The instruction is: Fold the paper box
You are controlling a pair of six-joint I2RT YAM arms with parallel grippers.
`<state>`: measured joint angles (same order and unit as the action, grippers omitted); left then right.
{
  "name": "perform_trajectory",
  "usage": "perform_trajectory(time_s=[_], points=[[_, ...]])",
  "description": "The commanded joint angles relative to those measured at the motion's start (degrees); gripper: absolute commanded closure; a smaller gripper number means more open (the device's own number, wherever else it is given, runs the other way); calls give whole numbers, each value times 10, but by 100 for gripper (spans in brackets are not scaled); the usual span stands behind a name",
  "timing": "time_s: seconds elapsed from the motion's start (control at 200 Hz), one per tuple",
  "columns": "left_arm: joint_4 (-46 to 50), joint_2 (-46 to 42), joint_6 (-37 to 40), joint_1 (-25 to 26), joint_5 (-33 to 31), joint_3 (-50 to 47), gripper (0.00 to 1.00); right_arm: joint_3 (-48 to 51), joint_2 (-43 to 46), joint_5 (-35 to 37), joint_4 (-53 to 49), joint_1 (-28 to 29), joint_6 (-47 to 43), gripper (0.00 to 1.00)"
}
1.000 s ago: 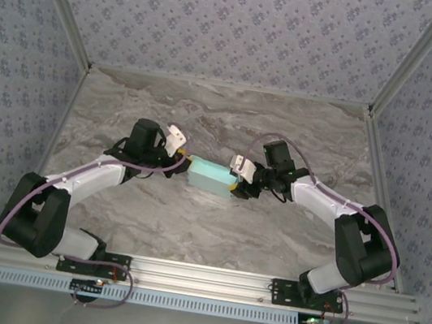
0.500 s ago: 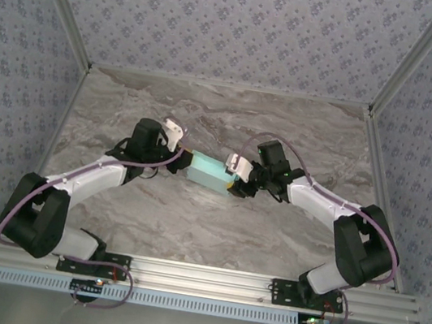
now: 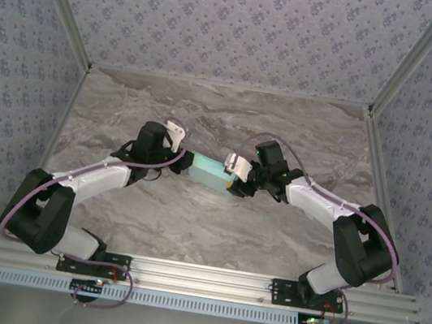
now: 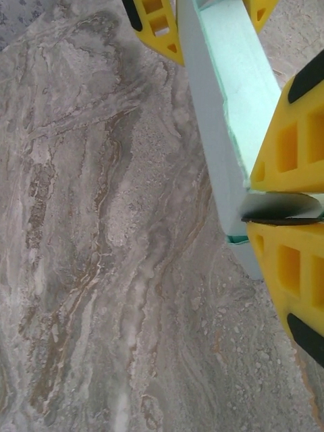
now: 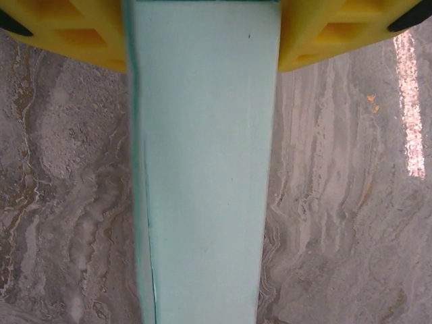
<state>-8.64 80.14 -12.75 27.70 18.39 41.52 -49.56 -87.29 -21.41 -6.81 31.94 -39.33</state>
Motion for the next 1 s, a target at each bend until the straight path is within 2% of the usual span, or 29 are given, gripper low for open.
perform_trajectory(time_s=[0.0,0.195,0.3,0.425,0.53,0.59,0.675,0.8,0.844,0.994], points=[[-6,11,-12,11,-2,-17,85,-2,-8,29,12,4,20,46],[-8,16,-11,11,-22,-24,85,27,24,29,74,-4,74,34],[-5,21,-10,11,-26,-21,85,44,54,0,85,-16,100,26],[1,23,-9,11,-32,-15,85,74,110,-28,96,-39,152,24],[5,23,-10,11,-37,-12,85,100,174,-72,108,-76,227,18],[6,21,-12,10,-40,-11,85,101,207,-59,99,-89,278,21],[9,20,-15,11,-50,-12,85,86,232,19,58,-88,361,30],[13,11,-21,11,-63,-14,85,29,202,101,-68,-69,501,46],[17,8,-23,11,-70,-12,85,22,189,115,-90,-49,513,51],[30,4,-24,12,-77,-8,85,50,186,121,-44,22,471,50]])
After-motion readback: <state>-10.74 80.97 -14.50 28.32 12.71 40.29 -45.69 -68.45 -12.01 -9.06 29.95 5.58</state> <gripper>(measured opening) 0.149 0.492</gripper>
